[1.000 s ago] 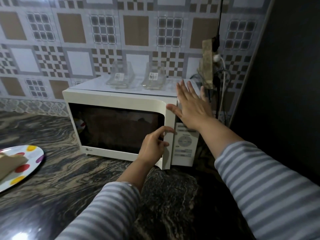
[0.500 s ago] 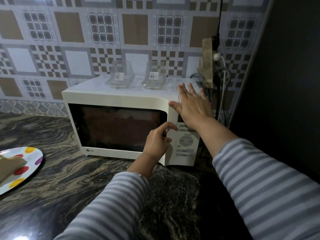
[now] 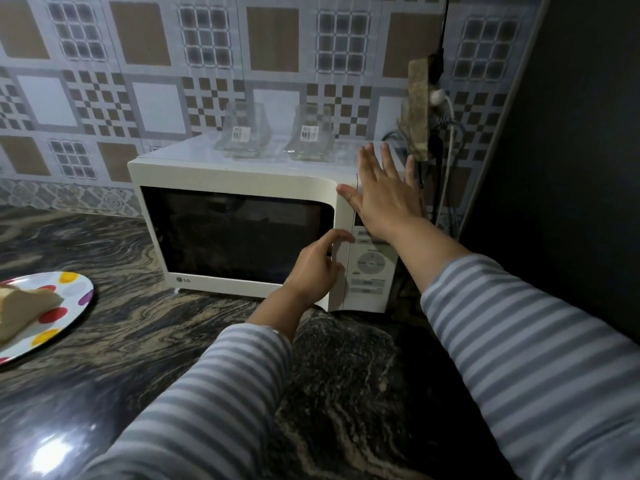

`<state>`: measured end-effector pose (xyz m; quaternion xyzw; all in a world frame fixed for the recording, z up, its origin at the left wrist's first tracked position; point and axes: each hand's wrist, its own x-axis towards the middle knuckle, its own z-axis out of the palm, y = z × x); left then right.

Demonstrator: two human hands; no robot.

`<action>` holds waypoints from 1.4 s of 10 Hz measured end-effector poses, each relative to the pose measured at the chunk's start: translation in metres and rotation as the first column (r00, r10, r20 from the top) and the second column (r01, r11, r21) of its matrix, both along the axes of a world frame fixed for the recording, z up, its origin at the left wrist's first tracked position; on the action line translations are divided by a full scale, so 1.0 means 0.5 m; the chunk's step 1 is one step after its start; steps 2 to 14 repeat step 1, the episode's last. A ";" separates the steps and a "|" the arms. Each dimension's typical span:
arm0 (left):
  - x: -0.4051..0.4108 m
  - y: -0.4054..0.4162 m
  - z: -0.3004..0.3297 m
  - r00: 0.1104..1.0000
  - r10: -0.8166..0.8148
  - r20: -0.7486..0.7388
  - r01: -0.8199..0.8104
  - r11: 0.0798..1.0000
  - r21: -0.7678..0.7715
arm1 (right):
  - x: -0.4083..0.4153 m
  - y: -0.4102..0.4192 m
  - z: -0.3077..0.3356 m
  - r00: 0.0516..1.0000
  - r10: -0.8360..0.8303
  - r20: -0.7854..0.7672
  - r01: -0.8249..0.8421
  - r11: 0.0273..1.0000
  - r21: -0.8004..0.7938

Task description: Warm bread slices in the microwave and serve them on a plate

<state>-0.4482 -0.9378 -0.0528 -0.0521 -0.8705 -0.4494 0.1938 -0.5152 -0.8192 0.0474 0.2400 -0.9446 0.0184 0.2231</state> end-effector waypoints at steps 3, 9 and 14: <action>0.039 0.003 -0.016 0.998 0.054 0.021 -0.054 0.998 -0.035 | 0.053 0.013 -0.034 0.998 0.039 -0.057 -0.044 0.995 -0.087; 0.039 0.003 -0.016 0.998 0.054 0.021 -0.054 0.998 -0.035 | 0.053 0.013 -0.034 0.998 0.039 -0.057 -0.044 0.995 -0.087; 0.039 0.003 -0.016 0.998 0.054 0.021 -0.054 0.998 -0.035 | 0.053 0.013 -0.034 0.998 0.039 -0.057 -0.044 0.995 -0.087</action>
